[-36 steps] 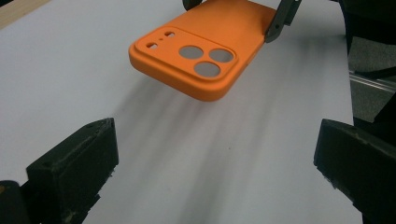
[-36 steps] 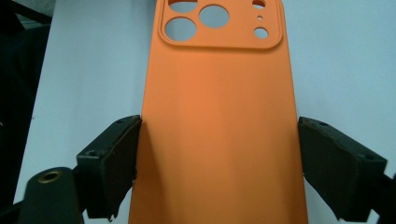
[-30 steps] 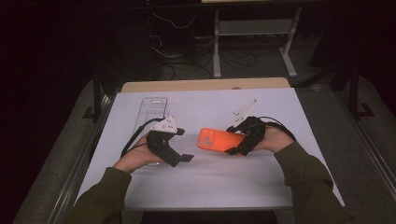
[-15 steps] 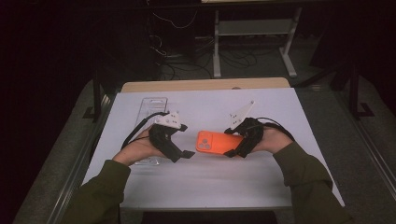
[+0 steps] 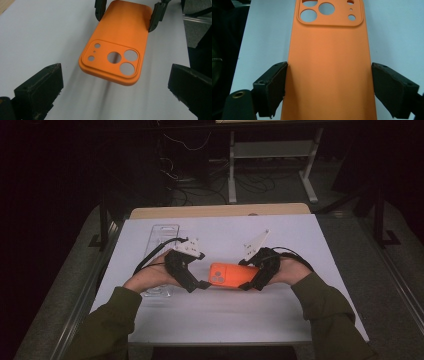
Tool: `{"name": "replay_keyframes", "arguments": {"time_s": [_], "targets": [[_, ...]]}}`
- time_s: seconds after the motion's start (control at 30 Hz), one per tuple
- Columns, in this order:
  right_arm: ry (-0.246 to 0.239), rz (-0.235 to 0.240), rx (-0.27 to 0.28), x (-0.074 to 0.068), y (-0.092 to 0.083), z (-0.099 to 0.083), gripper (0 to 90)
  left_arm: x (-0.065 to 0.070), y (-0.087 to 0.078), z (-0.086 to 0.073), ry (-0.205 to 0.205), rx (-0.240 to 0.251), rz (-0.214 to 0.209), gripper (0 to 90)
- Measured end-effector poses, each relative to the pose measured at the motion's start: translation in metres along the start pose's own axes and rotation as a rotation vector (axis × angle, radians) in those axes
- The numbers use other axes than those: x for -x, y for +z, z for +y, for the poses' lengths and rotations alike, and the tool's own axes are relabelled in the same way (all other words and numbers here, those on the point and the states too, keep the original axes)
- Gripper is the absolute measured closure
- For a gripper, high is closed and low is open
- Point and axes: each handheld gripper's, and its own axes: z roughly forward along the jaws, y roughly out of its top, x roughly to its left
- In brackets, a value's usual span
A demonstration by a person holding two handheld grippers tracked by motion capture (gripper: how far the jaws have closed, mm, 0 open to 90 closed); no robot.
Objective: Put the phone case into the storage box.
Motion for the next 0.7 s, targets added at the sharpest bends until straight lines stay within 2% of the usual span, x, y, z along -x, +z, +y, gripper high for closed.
{"name": "replay_keyframes", "arguments": {"time_s": [0.7], "targets": [[-0.029, 0.028, -0.017, -0.008, 0.008, 0.01, 15.2, 0.003, 0.017, 0.019, 0.081, -0.039, -0.028, 0.0]]}}
